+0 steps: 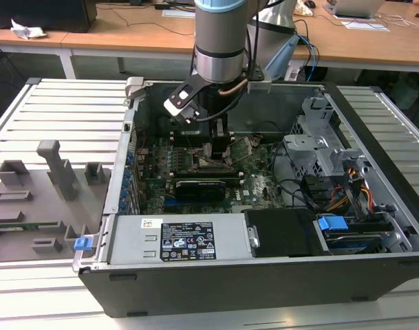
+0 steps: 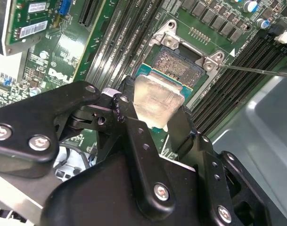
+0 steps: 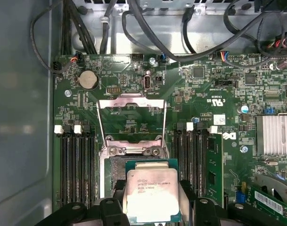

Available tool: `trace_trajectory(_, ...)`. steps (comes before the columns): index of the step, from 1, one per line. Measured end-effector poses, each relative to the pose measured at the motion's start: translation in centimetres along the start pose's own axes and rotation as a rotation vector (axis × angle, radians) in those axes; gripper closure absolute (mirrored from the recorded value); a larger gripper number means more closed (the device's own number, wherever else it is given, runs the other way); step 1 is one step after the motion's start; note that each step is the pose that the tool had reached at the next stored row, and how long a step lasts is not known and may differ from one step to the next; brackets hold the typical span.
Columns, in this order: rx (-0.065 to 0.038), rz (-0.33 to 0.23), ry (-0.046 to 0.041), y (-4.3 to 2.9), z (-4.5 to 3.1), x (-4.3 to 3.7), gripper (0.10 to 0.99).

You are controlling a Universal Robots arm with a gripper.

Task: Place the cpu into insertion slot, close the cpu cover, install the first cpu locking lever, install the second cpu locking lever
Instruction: 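Place the cpu into insertion slot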

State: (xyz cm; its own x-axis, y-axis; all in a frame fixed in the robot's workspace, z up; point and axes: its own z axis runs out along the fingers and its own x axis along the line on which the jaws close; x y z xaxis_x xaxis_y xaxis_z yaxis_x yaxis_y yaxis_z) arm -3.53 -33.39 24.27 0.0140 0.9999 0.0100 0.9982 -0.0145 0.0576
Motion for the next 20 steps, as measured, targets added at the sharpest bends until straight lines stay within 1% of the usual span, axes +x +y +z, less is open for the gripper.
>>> trace_trajectory(3,0.0,-0.003,0.0004,-0.06,0.26,0.38,0.561)
trace_trajectory(10,0.0,-0.005,0.0006,-0.56,0.69,0.75,0.561)
trace_trajectory(13,0.0,-0.006,0.0007,-0.63,1.06,0.87,0.561)
trace_trajectory(16,0.0,-0.007,0.0007,-0.68,1.72,0.95,0.561)
trace_trajectory(20,0.0,-0.007,0.0007,-0.73,2.25,0.99,0.561)
